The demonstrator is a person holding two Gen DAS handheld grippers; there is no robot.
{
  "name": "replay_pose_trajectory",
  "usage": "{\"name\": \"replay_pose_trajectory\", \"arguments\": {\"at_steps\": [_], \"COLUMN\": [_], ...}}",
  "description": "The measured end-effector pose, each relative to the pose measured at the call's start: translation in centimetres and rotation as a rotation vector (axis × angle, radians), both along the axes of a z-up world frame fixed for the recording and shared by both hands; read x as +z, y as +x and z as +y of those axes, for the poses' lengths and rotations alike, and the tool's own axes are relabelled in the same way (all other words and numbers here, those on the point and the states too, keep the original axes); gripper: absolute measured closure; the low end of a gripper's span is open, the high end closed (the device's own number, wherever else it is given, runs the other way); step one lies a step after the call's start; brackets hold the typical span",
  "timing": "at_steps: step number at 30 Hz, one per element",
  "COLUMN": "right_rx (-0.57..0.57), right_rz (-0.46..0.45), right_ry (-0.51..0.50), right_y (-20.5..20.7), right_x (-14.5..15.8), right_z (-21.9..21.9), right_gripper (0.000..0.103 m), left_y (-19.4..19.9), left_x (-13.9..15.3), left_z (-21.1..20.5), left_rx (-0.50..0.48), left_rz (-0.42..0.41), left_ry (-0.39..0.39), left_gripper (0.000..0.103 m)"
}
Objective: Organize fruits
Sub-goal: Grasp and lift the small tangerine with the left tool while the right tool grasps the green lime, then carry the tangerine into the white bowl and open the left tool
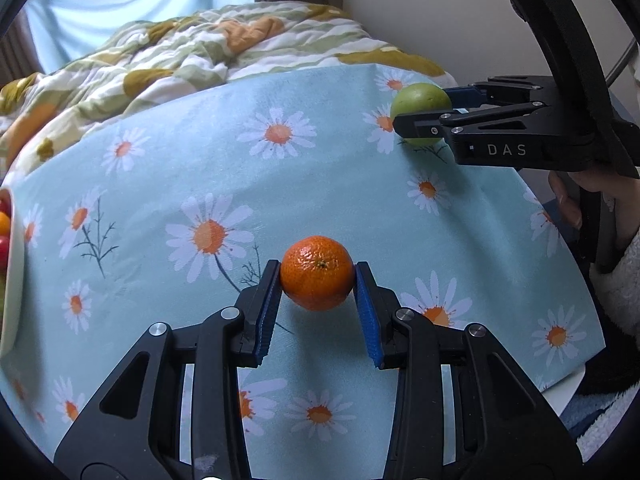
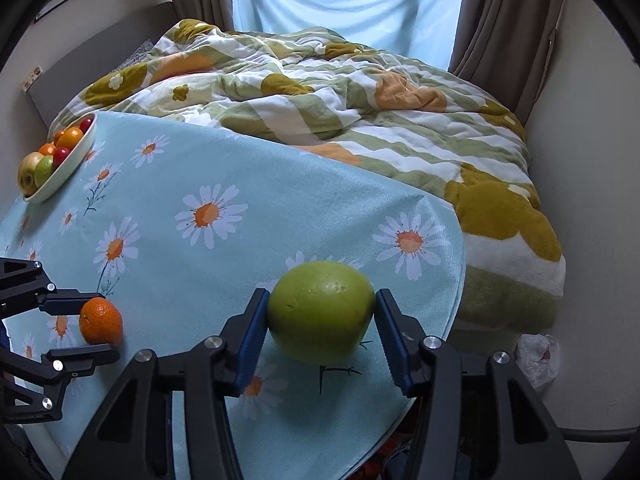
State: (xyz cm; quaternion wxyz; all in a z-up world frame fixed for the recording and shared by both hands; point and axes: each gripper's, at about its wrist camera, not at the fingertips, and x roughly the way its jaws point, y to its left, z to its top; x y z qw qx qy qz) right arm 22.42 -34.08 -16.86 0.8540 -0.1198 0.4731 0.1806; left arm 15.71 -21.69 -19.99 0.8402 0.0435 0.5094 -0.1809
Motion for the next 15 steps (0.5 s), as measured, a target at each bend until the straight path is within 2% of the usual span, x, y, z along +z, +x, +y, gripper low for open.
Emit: {"name": "replay_pose_trajectory", "arguments": {"at_steps": [9,15], "right_rx": [0.010,0.060], "right_rz": [0.001,-0.009], "right_ry": [0.049,0.065], "right_y": [-1.1,-2.1], "right_x": [2.3,4.6], "right_z": [2.1,5.1], "right_gripper": [0.054,0.054], "left_y": [-1.0,-1.8], "left_x": [2.9,5.4], "left_z": [2.6,5.3], "left_rx": [0.071,0.130], "left_rz": [-0.042,-0.075], "left_ry": [-0.020,-0.042], "left_gripper": [0.060,0.060]}}
